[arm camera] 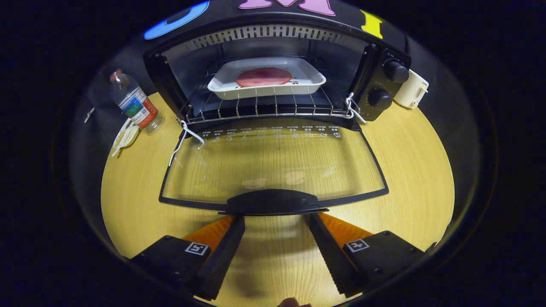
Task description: Open the toaster oven, put the food inside, and close the toaster oven door.
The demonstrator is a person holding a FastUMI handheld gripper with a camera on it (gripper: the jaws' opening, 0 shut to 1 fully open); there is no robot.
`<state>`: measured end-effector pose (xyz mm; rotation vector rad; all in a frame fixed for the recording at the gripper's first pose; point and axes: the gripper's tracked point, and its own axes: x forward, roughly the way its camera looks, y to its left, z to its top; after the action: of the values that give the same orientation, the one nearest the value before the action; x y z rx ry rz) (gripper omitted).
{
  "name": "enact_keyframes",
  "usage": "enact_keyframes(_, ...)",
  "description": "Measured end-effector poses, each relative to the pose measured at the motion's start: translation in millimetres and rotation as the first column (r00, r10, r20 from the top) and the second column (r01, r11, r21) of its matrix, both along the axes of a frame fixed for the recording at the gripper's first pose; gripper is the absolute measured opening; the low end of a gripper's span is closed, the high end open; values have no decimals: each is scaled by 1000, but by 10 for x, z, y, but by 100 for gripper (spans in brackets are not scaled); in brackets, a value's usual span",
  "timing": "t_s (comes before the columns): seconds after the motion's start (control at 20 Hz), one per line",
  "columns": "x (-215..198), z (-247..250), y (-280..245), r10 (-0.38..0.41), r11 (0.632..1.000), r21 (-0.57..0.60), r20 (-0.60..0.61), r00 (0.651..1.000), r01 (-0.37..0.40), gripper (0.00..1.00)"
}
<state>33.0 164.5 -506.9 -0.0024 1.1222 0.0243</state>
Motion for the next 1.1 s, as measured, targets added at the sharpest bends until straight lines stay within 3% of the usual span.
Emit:
enact_keyframes(0.25, -15, 173, 4, -12, 1000, 16, 31, 999, 11, 100)
enact_keyframes(0.55, 82, 714, 49, -5, 999, 50, 107, 994, -1, 100)
enact_keyframes(1.1, 813, 1712, 49, -33, 994, 107, 341, 940, -4, 100)
